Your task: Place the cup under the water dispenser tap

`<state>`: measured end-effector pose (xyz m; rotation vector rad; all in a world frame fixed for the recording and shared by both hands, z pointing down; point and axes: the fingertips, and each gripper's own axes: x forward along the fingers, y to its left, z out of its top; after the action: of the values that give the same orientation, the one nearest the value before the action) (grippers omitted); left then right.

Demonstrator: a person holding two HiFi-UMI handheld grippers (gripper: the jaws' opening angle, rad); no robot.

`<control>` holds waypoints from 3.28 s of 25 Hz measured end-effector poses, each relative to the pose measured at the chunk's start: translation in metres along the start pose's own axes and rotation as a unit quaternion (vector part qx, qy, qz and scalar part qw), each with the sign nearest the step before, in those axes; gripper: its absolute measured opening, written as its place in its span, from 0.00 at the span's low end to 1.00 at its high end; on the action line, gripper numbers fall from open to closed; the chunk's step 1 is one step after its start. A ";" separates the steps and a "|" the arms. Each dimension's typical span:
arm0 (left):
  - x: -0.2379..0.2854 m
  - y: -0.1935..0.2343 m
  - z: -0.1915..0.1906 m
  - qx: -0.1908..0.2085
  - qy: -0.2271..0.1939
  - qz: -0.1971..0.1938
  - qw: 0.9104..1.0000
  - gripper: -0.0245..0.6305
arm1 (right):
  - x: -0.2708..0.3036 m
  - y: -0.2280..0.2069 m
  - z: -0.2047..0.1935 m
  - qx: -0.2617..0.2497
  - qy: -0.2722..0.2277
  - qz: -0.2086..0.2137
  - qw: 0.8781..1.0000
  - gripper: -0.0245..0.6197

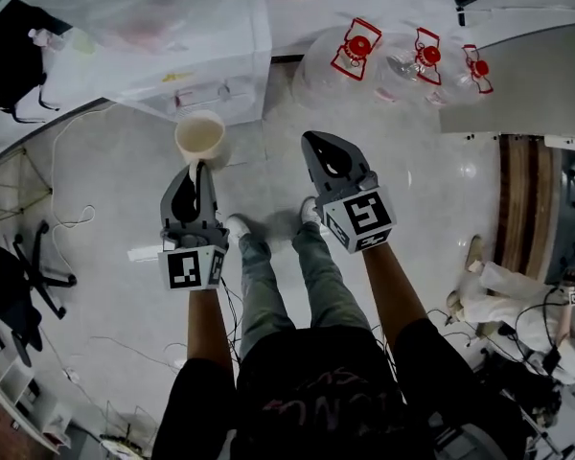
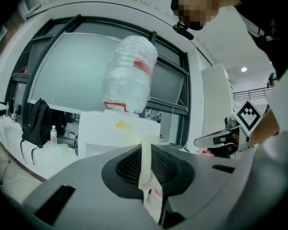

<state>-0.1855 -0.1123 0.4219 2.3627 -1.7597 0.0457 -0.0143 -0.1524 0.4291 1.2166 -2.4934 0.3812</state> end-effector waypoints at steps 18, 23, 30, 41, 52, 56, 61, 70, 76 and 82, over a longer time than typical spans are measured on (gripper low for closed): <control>0.069 0.036 -0.162 0.017 -0.024 0.022 0.999 0.10 | 0.098 -0.046 -0.145 0.004 -0.001 0.026 1.000 0.06; 0.089 0.044 -0.194 0.024 -0.045 0.018 0.999 0.10 | 0.118 -0.055 -0.185 -0.006 -0.004 0.027 1.000 0.06; 0.114 0.053 -0.231 0.034 -0.069 0.016 0.997 0.10 | 0.145 -0.066 -0.226 -0.015 -0.009 0.029 0.999 0.06; 0.128 0.060 -0.255 0.036 -0.092 0.002 0.995 0.10 | 0.169 -0.075 -0.261 -0.010 -0.002 0.030 0.999 0.06; 0.129 0.062 -0.261 0.022 -0.068 -0.001 0.997 0.10 | 0.173 -0.068 -0.258 -0.001 0.009 0.035 0.999 0.06; 0.129 0.063 -0.273 0.020 -0.037 0.002 0.999 0.10 | 0.172 -0.068 -0.261 0.001 0.011 0.036 0.999 0.06; 0.134 0.060 -0.271 0.019 -0.041 -0.002 0.999 0.10 | 0.171 -0.068 -0.262 -0.007 0.016 0.042 0.999 0.06; 0.140 0.054 -0.270 0.028 -0.032 -0.001 0.999 0.10 | 0.171 -0.072 -0.255 -0.001 -0.001 0.034 0.999 0.06; 0.140 0.051 -0.269 0.031 -0.026 -0.005 0.999 0.10 | 0.171 -0.070 -0.253 -0.002 0.005 0.039 0.999 0.06; 0.140 0.049 -0.273 0.027 -0.020 -0.005 0.999 0.10 | 0.170 -0.065 -0.261 -0.006 0.030 0.053 0.998 0.06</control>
<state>-0.1662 -0.2104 0.7161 2.4265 -1.7878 0.0458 -0.0125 -0.2122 0.7421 1.0564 -2.5108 0.4236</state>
